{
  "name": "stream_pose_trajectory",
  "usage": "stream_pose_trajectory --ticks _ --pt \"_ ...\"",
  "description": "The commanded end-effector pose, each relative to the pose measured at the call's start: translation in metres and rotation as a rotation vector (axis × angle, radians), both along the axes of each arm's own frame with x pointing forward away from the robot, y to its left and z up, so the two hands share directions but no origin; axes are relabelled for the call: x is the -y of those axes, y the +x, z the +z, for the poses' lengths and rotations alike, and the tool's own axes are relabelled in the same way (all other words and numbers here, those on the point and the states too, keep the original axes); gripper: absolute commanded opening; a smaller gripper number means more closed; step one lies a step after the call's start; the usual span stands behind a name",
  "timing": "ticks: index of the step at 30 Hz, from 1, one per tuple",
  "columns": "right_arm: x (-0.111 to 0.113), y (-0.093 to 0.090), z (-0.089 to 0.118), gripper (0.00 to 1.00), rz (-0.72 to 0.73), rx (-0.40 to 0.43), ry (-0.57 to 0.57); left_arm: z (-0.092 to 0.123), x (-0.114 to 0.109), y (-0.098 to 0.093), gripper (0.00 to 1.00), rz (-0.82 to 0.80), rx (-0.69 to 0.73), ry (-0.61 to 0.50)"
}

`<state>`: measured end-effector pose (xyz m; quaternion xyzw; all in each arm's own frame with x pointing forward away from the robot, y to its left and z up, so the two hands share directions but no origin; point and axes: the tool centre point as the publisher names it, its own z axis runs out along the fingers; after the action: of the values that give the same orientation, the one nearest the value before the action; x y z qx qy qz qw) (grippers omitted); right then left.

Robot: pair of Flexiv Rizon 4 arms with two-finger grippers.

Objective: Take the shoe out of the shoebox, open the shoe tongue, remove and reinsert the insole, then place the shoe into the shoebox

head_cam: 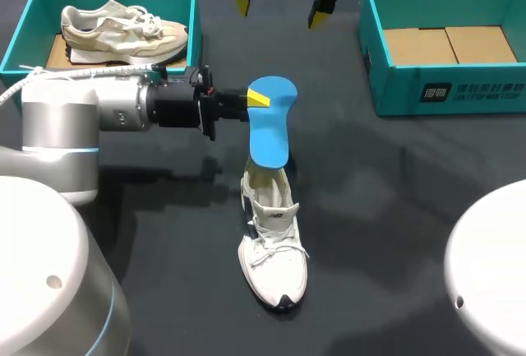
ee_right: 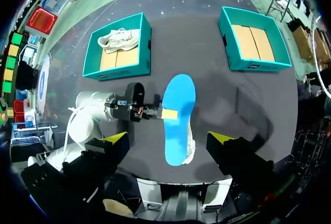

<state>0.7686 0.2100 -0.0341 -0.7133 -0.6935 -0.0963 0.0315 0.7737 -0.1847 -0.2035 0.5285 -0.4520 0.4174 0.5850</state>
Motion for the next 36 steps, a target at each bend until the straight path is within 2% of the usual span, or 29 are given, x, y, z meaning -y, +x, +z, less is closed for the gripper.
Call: stream_pose_trajectory --ticks 1,19,36 --pt "-0.010 0.001 0.001 1.00 -0.017 -0.022 -0.287 -0.001 0.000 0.001 0.00 -0.004 0.002 0.000" --pt "-0.026 0.001 -0.003 1.00 0.007 -0.029 -0.251 0.000 0.004 0.001 0.00 -0.010 0.032 -0.020" --pt "-0.007 0.005 -0.003 1.00 -0.060 -0.024 -0.121 0.003 0.001 0.006 0.00 0.038 0.081 -0.041"
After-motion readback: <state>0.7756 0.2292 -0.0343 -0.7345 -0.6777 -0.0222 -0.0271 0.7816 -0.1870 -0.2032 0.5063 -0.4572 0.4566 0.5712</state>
